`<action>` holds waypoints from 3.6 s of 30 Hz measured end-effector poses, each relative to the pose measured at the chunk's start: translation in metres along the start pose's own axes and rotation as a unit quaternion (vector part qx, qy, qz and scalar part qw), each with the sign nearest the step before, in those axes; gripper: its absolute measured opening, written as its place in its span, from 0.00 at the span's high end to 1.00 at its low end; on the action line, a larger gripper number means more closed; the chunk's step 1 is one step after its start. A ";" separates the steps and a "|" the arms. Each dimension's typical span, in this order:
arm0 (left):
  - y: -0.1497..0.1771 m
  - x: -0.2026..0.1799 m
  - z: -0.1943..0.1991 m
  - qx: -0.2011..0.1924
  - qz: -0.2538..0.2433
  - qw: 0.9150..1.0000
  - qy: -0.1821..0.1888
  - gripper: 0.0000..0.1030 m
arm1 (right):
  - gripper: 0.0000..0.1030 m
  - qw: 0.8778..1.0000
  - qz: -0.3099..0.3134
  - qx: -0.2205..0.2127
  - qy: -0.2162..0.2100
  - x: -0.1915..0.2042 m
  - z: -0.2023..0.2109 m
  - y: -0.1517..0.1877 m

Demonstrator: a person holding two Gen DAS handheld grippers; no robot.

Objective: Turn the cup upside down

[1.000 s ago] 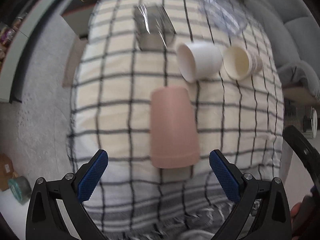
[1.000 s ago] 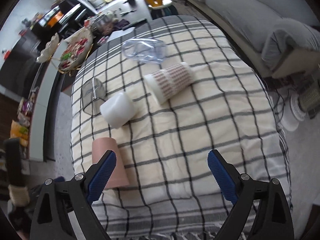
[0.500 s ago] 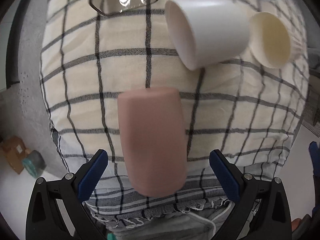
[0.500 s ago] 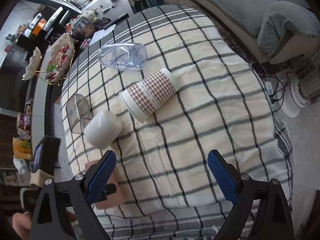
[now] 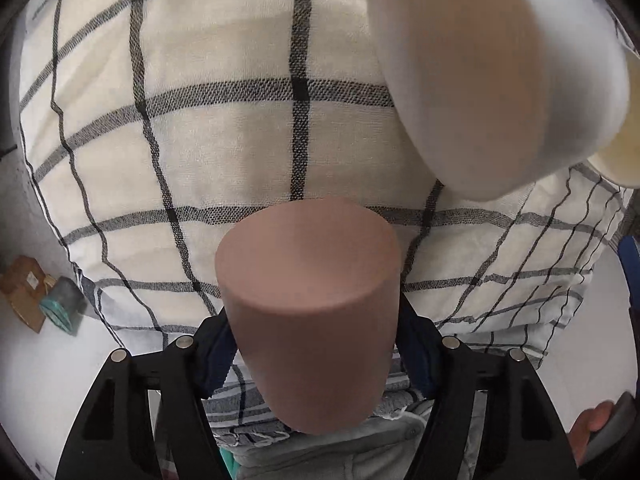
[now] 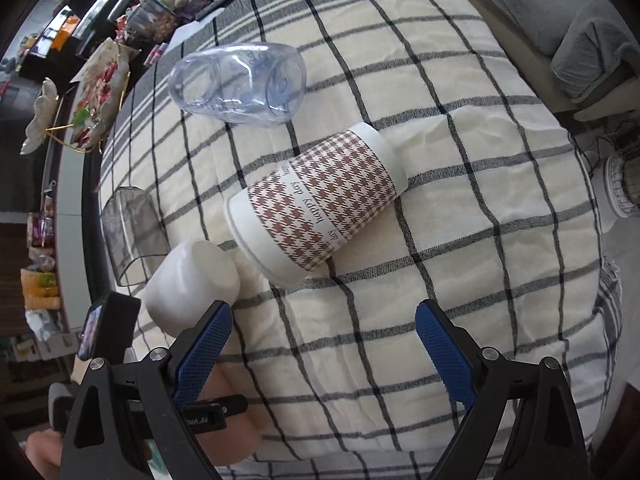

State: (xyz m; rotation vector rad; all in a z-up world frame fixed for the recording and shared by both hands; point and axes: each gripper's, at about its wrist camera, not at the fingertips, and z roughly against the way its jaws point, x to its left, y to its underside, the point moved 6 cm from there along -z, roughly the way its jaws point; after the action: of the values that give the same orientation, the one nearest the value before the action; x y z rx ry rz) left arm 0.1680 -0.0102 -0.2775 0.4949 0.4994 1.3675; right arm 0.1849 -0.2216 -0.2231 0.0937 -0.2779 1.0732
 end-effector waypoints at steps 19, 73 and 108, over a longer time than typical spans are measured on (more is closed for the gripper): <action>0.062 0.013 0.063 -0.333 -0.012 0.942 0.027 0.33 | 0.10 0.996 0.040 -0.080 0.008 -0.009 0.042 0.041; 0.171 0.010 0.071 -0.667 0.009 0.745 -0.022 0.13 | 0.10 0.899 0.150 -0.409 0.046 -0.021 0.130 0.123; 0.238 0.023 0.106 -0.702 0.039 0.711 -0.019 0.00 | 0.02 0.848 0.165 -0.500 0.064 0.002 0.187 0.158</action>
State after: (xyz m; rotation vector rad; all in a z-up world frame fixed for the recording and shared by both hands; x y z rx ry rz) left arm 0.0472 0.0407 -0.0508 -0.7388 -0.6724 1.4131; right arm 0.0135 -0.1839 -0.0519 -0.9945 -0.7208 1.1483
